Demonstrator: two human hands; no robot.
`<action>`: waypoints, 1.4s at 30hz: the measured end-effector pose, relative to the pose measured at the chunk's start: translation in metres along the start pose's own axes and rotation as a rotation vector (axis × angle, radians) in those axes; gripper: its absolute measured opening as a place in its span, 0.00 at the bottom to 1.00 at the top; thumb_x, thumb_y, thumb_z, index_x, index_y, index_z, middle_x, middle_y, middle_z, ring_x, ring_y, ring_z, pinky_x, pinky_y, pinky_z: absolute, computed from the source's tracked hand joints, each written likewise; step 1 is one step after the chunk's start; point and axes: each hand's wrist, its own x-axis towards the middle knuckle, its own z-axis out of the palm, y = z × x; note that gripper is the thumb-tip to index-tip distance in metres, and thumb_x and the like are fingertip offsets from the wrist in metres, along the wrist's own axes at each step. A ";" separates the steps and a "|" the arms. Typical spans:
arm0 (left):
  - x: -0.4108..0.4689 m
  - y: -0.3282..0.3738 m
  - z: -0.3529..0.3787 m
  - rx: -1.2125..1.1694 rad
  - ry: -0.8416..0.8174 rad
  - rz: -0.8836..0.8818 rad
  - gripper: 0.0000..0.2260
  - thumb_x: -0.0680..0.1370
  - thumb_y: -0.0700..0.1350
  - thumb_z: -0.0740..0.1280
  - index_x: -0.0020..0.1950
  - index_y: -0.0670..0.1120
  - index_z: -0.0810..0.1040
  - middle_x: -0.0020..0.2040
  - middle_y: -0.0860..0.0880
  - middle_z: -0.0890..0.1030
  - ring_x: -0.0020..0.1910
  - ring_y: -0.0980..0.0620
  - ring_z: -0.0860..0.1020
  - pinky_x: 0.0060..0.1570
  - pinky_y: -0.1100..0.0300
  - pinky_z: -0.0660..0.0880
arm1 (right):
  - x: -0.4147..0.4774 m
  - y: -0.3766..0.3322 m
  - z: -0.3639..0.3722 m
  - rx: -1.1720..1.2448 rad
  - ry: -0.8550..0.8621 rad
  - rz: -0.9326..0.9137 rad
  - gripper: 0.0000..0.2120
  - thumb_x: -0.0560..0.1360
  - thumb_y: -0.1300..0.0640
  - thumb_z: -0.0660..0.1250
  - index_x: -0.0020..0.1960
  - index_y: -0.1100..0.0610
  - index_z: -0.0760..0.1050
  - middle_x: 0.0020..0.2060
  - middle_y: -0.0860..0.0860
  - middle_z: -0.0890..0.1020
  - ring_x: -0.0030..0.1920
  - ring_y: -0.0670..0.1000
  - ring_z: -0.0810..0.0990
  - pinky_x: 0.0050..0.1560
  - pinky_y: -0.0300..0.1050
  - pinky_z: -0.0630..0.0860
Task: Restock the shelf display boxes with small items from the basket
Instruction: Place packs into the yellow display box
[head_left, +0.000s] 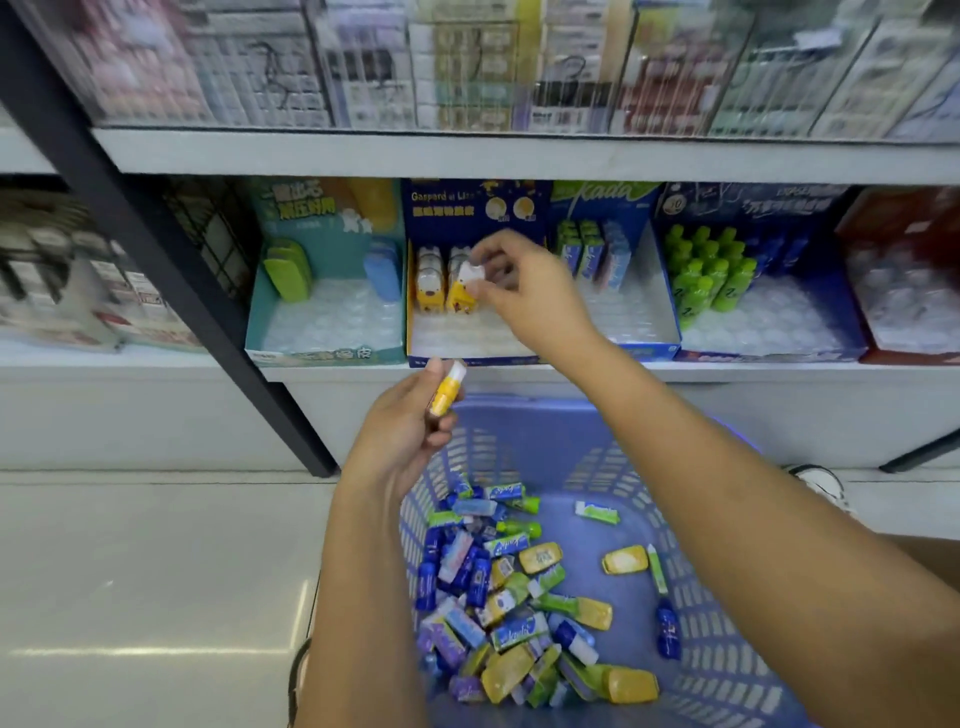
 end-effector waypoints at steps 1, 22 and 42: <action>0.000 0.001 -0.002 -0.019 0.027 0.028 0.12 0.79 0.50 0.62 0.49 0.42 0.79 0.34 0.49 0.78 0.24 0.59 0.67 0.20 0.70 0.62 | 0.006 0.000 0.009 -0.047 0.008 -0.024 0.10 0.72 0.61 0.70 0.52 0.56 0.75 0.37 0.44 0.74 0.36 0.43 0.73 0.45 0.46 0.76; -0.003 0.022 -0.016 -0.221 0.073 -0.058 0.14 0.83 0.50 0.55 0.45 0.45 0.75 0.26 0.51 0.69 0.21 0.58 0.58 0.17 0.68 0.53 | 0.018 0.000 0.039 -0.409 -0.121 -0.120 0.14 0.72 0.59 0.70 0.58 0.56 0.77 0.56 0.55 0.71 0.53 0.54 0.75 0.54 0.48 0.74; 0.006 0.006 0.015 1.060 0.232 0.560 0.13 0.81 0.47 0.60 0.63 0.46 0.77 0.61 0.50 0.78 0.61 0.55 0.73 0.57 0.67 0.65 | 0.006 0.008 -0.003 0.029 0.084 0.029 0.13 0.69 0.56 0.74 0.51 0.54 0.76 0.38 0.45 0.78 0.37 0.44 0.77 0.42 0.36 0.76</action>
